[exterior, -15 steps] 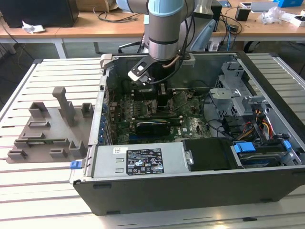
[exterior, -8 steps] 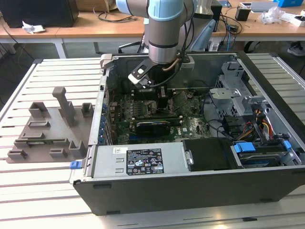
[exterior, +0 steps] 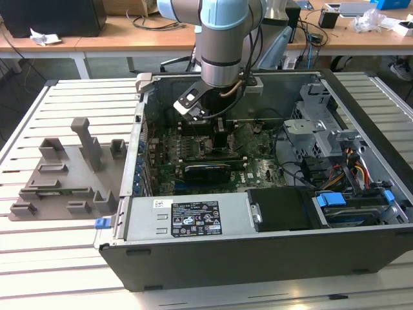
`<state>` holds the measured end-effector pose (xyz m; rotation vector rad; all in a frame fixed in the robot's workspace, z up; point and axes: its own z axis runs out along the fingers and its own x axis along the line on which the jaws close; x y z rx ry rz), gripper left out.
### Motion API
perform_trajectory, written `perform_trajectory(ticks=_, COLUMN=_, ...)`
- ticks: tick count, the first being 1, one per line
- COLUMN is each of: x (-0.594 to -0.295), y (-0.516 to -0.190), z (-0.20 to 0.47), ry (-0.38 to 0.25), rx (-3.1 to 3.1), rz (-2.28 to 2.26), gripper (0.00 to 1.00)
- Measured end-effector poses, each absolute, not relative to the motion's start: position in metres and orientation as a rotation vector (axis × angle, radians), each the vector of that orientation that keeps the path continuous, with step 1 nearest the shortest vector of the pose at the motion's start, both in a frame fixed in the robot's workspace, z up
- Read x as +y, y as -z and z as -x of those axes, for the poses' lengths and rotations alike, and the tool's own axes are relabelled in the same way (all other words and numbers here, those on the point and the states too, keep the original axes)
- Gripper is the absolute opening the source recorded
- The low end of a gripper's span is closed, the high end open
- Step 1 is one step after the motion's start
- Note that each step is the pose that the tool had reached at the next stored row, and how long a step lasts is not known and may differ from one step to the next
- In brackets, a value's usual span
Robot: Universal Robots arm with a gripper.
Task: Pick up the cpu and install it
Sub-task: 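Place the cpu into insertion slot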
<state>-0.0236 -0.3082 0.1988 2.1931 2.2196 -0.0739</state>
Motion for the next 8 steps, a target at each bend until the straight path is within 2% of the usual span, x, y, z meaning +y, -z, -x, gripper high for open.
perform_trajectory(ticks=8, x=-0.3067, y=-0.1999, z=0.0239, ry=0.075, rx=2.219, rz=-2.193, gripper=0.62)
